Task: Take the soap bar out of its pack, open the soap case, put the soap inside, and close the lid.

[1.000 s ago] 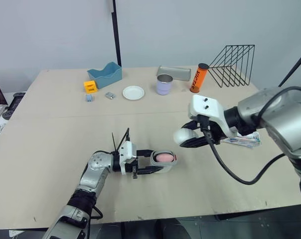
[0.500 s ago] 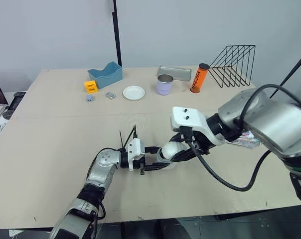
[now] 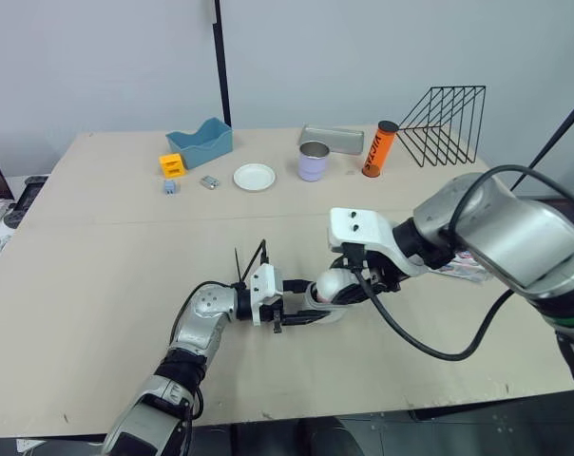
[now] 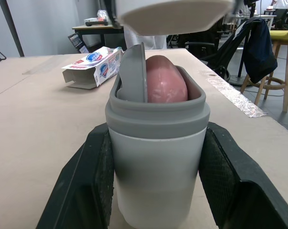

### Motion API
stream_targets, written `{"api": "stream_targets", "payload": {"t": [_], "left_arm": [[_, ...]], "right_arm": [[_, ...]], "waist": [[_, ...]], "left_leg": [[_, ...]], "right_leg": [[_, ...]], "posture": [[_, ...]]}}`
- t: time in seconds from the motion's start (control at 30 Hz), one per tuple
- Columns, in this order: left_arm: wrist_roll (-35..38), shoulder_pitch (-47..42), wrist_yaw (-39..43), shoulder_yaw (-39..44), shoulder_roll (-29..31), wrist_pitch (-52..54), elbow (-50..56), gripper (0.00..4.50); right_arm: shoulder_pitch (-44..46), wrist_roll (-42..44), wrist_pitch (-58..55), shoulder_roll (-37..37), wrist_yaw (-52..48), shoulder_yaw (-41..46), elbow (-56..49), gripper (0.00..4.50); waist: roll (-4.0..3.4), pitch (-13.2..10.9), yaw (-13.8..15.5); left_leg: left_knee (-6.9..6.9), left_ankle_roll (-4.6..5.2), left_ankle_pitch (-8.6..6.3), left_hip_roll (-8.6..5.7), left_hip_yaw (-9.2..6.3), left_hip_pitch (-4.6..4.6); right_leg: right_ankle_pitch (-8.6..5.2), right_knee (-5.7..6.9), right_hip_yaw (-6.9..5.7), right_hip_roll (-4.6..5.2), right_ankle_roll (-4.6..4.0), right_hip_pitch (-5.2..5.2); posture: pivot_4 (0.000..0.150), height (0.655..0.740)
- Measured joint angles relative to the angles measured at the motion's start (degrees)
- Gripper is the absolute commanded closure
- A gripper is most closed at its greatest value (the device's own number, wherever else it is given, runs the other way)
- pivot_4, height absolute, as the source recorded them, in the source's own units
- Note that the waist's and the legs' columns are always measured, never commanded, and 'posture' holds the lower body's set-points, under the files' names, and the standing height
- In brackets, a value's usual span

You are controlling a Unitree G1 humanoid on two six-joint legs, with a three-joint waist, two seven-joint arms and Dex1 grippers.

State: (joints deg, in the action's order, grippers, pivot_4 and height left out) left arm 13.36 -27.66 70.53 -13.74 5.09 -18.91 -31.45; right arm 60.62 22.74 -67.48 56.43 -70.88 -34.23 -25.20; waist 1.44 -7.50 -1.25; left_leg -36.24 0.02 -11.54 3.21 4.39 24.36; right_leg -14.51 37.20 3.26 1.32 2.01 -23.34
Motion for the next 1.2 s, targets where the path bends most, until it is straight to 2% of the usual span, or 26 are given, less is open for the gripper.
{"api": "stream_targets", "payload": {"t": [1.2], "left_arm": [[-0.57,0.2,-0.67,0.02,-0.3,0.0,0.16,2.57]], "right_arm": [[1.81,-6.13,0.15,-4.22,-0.47,-6.33,2.8,2.56]], "waist": [[0.0,0.0,0.01]], "left_leg": [[-0.01,0.0,0.0,0.0,-0.01,0.0]], "right_leg": [[0.01,0.0,-0.03,0.01,-0.01,0.01]], "posture": [[0.15,0.7393]]}}
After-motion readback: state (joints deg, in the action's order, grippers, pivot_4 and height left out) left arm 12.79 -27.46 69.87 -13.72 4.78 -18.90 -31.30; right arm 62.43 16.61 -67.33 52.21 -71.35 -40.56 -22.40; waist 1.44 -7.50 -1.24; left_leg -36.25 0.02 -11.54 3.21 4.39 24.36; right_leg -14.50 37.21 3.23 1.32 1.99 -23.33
